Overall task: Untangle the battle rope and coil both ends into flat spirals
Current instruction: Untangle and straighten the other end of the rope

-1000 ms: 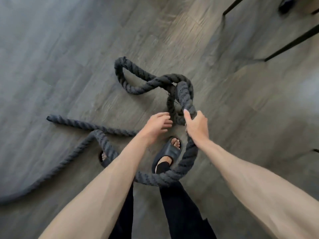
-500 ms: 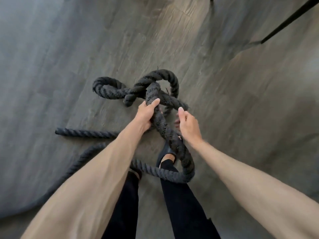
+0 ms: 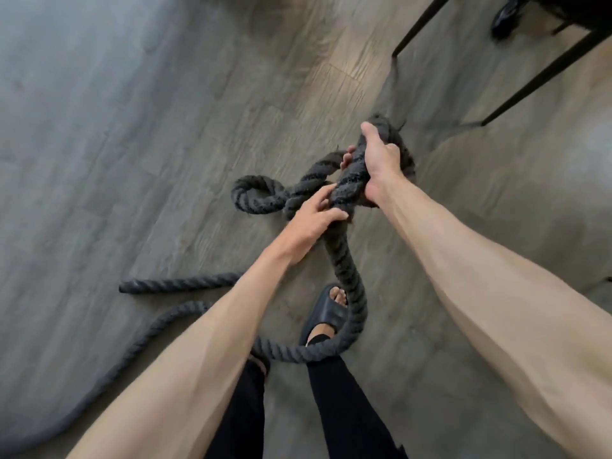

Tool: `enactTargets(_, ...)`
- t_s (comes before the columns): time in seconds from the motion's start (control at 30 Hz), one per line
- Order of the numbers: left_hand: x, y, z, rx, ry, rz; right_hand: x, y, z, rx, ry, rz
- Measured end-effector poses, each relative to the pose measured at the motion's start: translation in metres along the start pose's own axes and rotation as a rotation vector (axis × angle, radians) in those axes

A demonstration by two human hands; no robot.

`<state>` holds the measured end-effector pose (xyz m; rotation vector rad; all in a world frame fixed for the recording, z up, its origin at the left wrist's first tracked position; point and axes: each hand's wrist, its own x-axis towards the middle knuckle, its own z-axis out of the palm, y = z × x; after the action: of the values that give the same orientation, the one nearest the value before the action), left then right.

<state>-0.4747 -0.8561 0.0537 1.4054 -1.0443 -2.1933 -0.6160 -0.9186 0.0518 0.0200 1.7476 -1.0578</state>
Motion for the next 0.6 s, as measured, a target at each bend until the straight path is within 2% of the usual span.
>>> enactTargets(0.07, 0.003, 0.009, -0.014, -0.227, 0.043, -0.117, -0.004, 0.005, 0.006, -0.249, 0.014, -0.262)
enactTargets(0.17, 0.015, 0.038, -0.035, -0.304, 0.186, -0.173, -0.024, 0.025, 0.016, -0.604, 0.015, -0.572)
enactTargets(0.27, 0.035, 0.079, -0.045, -0.361, 0.219, -0.160, -0.057, 0.053, 0.017, -0.776, -0.118, -0.692)
enactTargets(0.33, 0.044, 0.103, -0.049, -0.379, 0.184, -0.182, -0.076, 0.077, 0.014, -0.814, -0.267, -0.682)
enactTargets(0.43, 0.041, 0.113, -0.051, -0.380, 0.178, -0.222, -0.081, 0.096, 0.005, -0.864, -0.328, -0.660)
enactTargets(0.53, 0.036, 0.101, -0.046, -0.266, 0.122, -0.126, -0.069, 0.085, -0.002, -0.823, -0.452, -0.373)
enactTargets(0.6, 0.034, 0.095, -0.043, -0.152, 0.037, -0.015, -0.055, 0.075, -0.008, -0.617, -0.499, -0.140)
